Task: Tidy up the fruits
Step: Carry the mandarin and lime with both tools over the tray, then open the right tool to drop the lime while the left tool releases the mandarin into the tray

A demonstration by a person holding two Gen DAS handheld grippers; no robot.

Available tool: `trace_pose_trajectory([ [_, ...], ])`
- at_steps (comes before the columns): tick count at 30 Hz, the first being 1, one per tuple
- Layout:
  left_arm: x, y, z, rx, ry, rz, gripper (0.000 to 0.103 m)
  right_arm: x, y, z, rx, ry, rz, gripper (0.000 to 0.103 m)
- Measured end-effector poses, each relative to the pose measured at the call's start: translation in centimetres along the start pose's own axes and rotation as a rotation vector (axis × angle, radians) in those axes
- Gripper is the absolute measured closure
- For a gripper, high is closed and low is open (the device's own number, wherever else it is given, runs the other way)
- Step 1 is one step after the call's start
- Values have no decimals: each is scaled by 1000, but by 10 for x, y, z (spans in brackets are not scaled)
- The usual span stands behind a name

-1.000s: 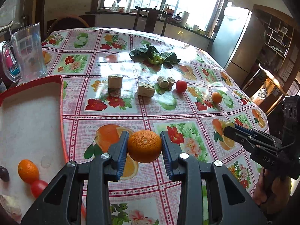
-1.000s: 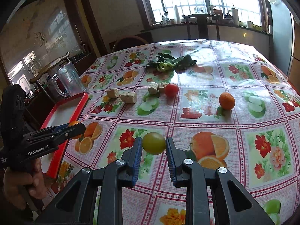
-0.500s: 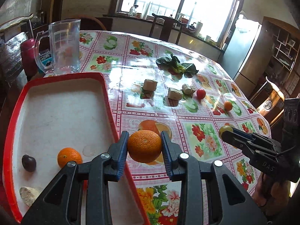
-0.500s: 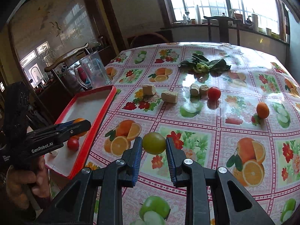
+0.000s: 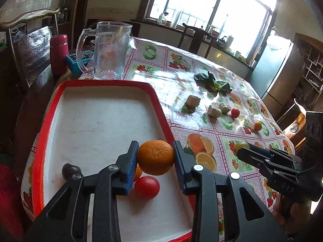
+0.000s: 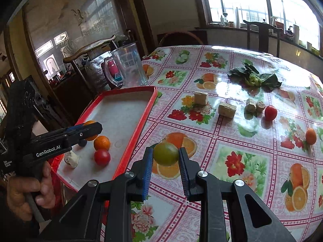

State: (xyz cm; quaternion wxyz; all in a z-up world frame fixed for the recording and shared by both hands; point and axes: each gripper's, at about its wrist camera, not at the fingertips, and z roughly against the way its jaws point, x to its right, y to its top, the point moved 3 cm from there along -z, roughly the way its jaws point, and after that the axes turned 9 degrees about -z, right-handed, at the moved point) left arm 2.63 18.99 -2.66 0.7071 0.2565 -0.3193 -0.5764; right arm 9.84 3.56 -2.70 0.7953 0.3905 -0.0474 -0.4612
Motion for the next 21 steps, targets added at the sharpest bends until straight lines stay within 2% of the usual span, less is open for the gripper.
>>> trace_pose_trajectory([
  [12,-36,-4,6,4,33,51,71,-37,8,-30,-42,61,39,77],
  [21,-77,2,8,-11,103,81,71,-66,25,-71,-92,117,51,77],
])
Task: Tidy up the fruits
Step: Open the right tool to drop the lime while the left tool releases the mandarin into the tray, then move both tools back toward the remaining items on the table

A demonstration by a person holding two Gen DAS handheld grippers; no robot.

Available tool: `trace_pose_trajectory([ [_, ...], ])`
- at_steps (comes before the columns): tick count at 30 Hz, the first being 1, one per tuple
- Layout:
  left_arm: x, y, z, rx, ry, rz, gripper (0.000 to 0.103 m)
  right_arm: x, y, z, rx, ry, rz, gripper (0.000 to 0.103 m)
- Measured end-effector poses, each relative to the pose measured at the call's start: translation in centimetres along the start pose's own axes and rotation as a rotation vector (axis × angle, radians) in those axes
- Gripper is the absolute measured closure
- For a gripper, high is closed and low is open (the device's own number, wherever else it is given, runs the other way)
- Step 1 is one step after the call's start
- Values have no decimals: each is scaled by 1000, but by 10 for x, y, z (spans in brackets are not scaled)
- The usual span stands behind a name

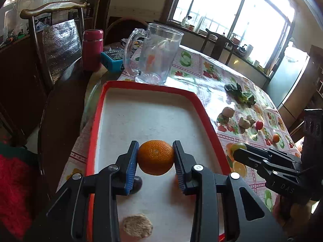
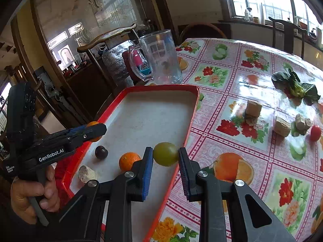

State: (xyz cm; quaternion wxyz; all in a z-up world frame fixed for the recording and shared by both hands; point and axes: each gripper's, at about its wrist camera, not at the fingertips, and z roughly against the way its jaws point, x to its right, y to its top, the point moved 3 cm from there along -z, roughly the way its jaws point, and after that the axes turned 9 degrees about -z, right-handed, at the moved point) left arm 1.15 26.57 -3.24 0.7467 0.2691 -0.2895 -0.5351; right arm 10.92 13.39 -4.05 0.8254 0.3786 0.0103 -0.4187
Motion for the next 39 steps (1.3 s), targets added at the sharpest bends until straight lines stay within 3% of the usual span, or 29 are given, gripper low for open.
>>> trace_pose_trajectory([
  [10,-32,4,-26,-78,53,24,71,-19,11,-57,-94,9,47,77],
  [19,-34,0,-49,-209,49,20,71,-20,6,-79,-142,-8,66,74],
  [22,-33,-2,-53,-237,57,10,71,-20,5,-78,-139,-8,58,74],
  [26,-36,-4,-52,-242,73,24,70,-20,5,-71,-129,3,52,63],
  [31,-32,-4,-44,-223,66,28,51,-18,7,-48,-87,21,38,63],
  [39,-22,0,-29,-171,93,11,51,8,4,3,5,16,-25,63],
])
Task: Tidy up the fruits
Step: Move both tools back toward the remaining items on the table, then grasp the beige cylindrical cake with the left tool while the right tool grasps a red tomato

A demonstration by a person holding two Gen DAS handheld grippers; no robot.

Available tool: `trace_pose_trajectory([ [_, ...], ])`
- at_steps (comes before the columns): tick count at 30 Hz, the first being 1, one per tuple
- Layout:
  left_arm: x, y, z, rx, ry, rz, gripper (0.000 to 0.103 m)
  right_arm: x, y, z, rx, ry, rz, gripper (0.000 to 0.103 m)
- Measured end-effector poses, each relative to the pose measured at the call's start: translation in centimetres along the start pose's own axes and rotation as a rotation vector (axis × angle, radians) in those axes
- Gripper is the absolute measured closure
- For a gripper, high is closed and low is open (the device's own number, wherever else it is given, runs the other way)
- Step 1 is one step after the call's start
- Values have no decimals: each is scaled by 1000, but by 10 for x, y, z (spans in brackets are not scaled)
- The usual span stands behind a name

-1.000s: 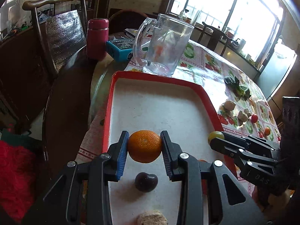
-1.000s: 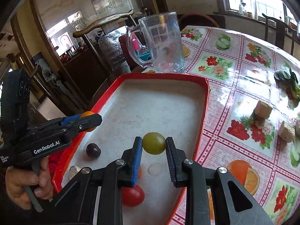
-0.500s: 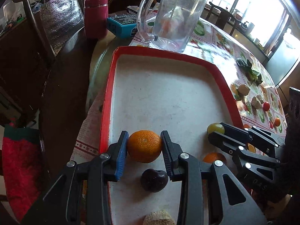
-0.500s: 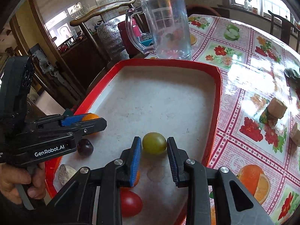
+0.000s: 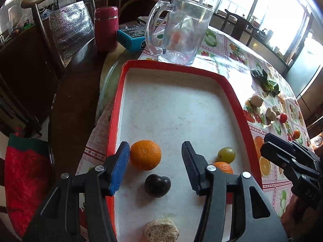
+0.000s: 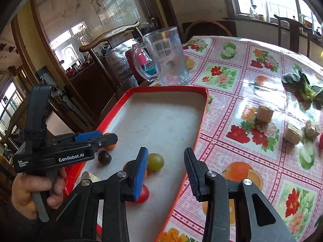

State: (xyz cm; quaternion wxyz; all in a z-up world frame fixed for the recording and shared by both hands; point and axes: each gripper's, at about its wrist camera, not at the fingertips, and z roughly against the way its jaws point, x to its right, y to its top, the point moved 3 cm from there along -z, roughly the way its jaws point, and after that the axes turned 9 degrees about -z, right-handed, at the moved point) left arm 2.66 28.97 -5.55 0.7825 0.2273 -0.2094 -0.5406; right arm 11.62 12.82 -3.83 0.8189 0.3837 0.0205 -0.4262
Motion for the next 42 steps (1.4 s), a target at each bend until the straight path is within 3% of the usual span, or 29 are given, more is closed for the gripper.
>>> trace_pose_trajectory([
  [12,48,8,18,49,-58,-70,51,68,-20,42,34,-84,-114,63],
  [28,125,24,13,44,-147,-180,51,143,-30,79,80,-193,-225,63],
  [42,180,53,-6,62,-176,-245,51,209,-3,81,112,-294,-272,63],
])
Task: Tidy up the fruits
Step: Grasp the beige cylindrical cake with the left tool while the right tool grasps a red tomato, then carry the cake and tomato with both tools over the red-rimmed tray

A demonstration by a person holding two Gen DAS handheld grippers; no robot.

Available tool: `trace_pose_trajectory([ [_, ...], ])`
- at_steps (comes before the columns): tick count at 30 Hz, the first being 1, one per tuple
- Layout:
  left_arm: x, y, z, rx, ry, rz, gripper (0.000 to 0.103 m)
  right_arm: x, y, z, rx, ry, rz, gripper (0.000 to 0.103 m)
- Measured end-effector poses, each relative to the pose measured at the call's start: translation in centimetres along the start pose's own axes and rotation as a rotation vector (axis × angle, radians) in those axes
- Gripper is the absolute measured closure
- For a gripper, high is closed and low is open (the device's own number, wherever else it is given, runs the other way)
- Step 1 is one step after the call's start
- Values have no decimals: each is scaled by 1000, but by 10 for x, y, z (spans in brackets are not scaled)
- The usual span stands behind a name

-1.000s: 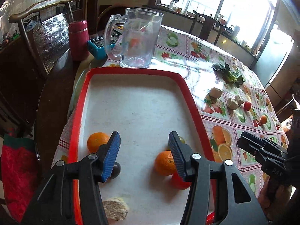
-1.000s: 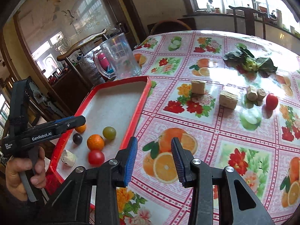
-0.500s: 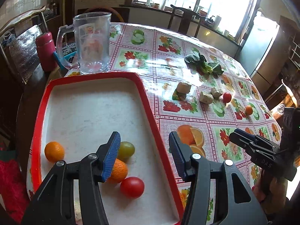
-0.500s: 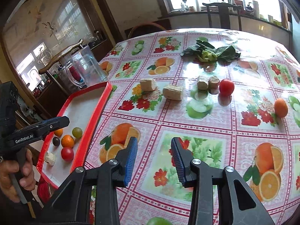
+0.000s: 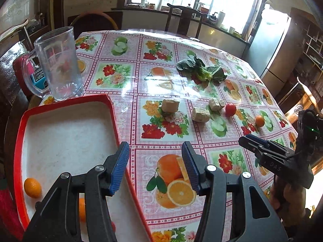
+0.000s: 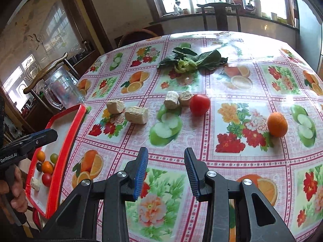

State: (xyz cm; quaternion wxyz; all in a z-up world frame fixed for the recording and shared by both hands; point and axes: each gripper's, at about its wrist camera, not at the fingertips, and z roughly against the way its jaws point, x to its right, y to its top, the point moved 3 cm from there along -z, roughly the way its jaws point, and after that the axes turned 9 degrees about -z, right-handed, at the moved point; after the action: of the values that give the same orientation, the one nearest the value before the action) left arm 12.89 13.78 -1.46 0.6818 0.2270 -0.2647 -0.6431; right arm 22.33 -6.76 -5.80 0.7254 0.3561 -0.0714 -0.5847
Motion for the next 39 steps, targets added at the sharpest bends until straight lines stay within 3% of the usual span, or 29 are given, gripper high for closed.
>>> trace_pose_trajectory([
  [10,11,35,-60,-44,-10,26,51,20,35,-37,10,-69,1,63],
  [23,19,57,-130,-127,25,-3,51,29,50,-59,21,-68,-35,63],
  [26,20,57,-134,-98,42,-26,52,30,52,-59,25,-68,-41,71],
  [27,20,56,-134,-92,39,-27,56,30,52,-59,27,-63,-45,71],
  [28,20,56,-135,-88,36,-27,69,31,52,-57,35,-63,-48,71],
  [29,19,55,-134,-90,30,-29,73,31,51,-54,45,-69,-44,71],
  [39,28,36,-92,-31,-38,-3,75,18,23,-12,65,3,-49,72],
])
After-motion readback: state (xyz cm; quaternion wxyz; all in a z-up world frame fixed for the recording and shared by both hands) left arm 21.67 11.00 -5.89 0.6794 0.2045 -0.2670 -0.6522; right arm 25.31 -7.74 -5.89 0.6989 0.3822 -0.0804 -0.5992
